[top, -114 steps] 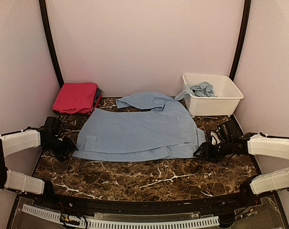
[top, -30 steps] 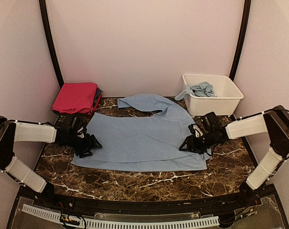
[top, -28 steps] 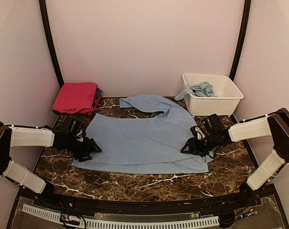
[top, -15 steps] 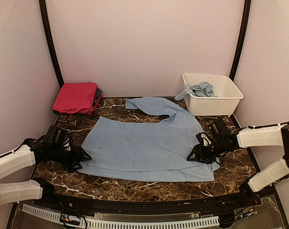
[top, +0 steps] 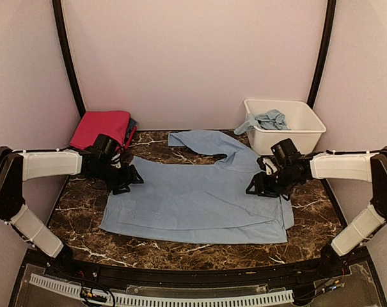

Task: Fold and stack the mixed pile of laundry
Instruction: Move the 1/3-folded shirt to the center of the board.

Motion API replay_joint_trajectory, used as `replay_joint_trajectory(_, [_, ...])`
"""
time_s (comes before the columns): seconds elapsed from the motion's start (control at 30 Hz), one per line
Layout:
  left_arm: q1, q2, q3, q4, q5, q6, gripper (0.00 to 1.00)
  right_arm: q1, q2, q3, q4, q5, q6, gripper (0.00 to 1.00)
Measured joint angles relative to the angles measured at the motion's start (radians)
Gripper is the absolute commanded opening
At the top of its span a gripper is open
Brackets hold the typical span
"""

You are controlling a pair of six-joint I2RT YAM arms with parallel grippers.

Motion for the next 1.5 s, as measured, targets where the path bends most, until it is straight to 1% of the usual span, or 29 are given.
replay_joint_trajectory(0.13, [0.0, 0.144, 0.002, 0.054, 0.004, 0.005, 0.63, -0.002, 0.137, 0.038, 0.015, 0.025, -0.026, 0.53])
replay_joint_trajectory(0.2, [0.0, 0.166, -0.011, 0.068, 0.003, 0.0, 0.6, -0.002, 0.193, 0.054, 0.019, 0.025, -0.039, 0.53])
replay_joint_trajectory(0.27, [0.0, 0.157, -0.05, 0.097, 0.004, -0.011, 0.58, -0.002, 0.225, 0.081, 0.029, 0.019, -0.048, 0.52])
replay_joint_trajectory(0.37, [0.0, 0.088, -0.149, 0.152, 0.005, -0.042, 0.57, 0.003, 0.26, 0.108, 0.052, 0.01, -0.063, 0.52])
replay_joint_trajectory(0.5, [0.0, -0.063, -0.296, 0.168, 0.006, -0.09, 0.56, 0.037, 0.274, 0.117, 0.072, -0.004, -0.07, 0.51])
replay_joint_trajectory(0.6, [0.0, -0.178, -0.374, 0.121, 0.001, -0.116, 0.58, 0.081, 0.273, 0.103, 0.092, -0.024, -0.063, 0.51])
replay_joint_trajectory(0.7, [0.0, -0.252, -0.393, 0.037, -0.022, -0.119, 0.62, 0.128, 0.242, 0.046, 0.142, -0.05, -0.042, 0.51])
replay_joint_trajectory(0.77, [0.0, -0.274, -0.391, 0.013, -0.028, -0.115, 0.64, 0.138, 0.211, 0.002, 0.163, -0.062, -0.028, 0.51])
replay_joint_trajectory(0.93, [0.0, -0.257, -0.317, -0.032, -0.045, -0.075, 0.74, 0.144, 0.122, -0.078, 0.138, -0.059, -0.01, 0.52])
replay_joint_trajectory(1.03, [0.01, -0.24, -0.226, -0.038, -0.049, -0.029, 0.78, 0.139, 0.078, -0.07, 0.079, -0.035, -0.029, 0.53])
replay_joint_trajectory(1.1, [0.039, -0.225, -0.154, -0.039, -0.044, 0.013, 0.79, 0.126, 0.056, -0.031, 0.04, -0.027, -0.061, 0.54])
replay_joint_trajectory(1.17, [0.1, -0.204, -0.091, -0.037, -0.017, 0.05, 0.79, 0.102, 0.052, 0.05, 0.007, -0.019, -0.095, 0.54])
replay_joint_trajectory(1.3, [0.233, -0.144, -0.004, -0.021, 0.01, 0.111, 0.76, 0.042, 0.098, 0.289, -0.021, 0.007, -0.176, 0.53])
replay_joint_trajectory(1.37, [0.255, -0.112, 0.032, -0.023, 0.008, 0.138, 0.76, 0.023, 0.146, 0.405, -0.024, 0.025, -0.211, 0.52])
replay_joint_trajectory(1.5, [0.255, -0.041, 0.119, -0.023, 0.0, 0.196, 0.77, 0.006, 0.292, 0.606, -0.048, 0.055, -0.269, 0.52])
